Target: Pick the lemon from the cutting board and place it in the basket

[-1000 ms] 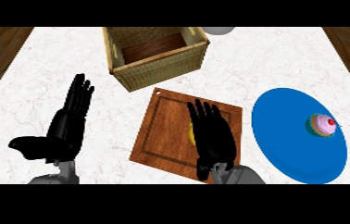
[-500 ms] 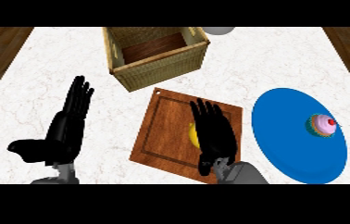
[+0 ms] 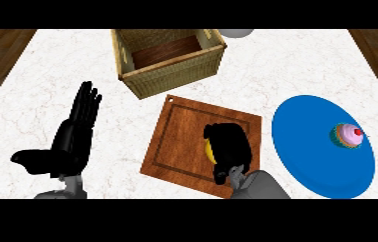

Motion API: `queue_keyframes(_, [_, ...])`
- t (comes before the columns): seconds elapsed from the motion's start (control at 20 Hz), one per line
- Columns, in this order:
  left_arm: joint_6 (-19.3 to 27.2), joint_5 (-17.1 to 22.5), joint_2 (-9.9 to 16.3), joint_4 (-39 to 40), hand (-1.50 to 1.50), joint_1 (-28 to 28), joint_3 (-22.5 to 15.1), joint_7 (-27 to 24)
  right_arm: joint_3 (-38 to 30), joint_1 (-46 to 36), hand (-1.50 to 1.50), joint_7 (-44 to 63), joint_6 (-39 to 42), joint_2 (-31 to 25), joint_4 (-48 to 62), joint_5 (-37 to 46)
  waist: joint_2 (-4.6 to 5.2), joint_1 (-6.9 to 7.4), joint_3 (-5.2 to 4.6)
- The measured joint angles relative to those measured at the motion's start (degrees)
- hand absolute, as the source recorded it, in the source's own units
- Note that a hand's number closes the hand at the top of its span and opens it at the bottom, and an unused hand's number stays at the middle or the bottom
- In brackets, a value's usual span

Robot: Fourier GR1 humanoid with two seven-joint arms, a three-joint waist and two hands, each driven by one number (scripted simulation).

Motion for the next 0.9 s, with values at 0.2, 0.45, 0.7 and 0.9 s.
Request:
queue_keyframes(0.2, [-0.5, 0.3, 0.4, -0.4, 0.0, -0.9, 0.6, 1.2, 0.7, -0.5, 1.5, -3.0, -0.2, -0.4, 2.1, 1.3, -0.15, 0.01, -0.04])
queue_keyframes(0.45, [-0.8, 0.0, 0.0, -0.4, 0.0, 0.0, 0.7, 0.8, 2.8, -0.7, 1.5, -3.8, -0.8, -0.1, 2.7, 3.6, -0.21, -0.02, -0.07])
queue_keyframes(0.7, [-1.0, -0.2, 0.1, -0.7, 0.0, -1.1, 1.1, 2.0, 5.3, -1.2, 1.5, -3.5, -2.7, 0.1, 2.5, 4.6, -0.2, 0.0, -0.12])
queue_keyframes(0.9, [-1.5, -1.0, -0.8, 0.3, 0.0, -2.2, -0.8, 1.3, 12.8, -8.7, 1.5, 1.7, -6.8, 0.1, 6.2, -2.2, 0.33, 2.81, -0.12])
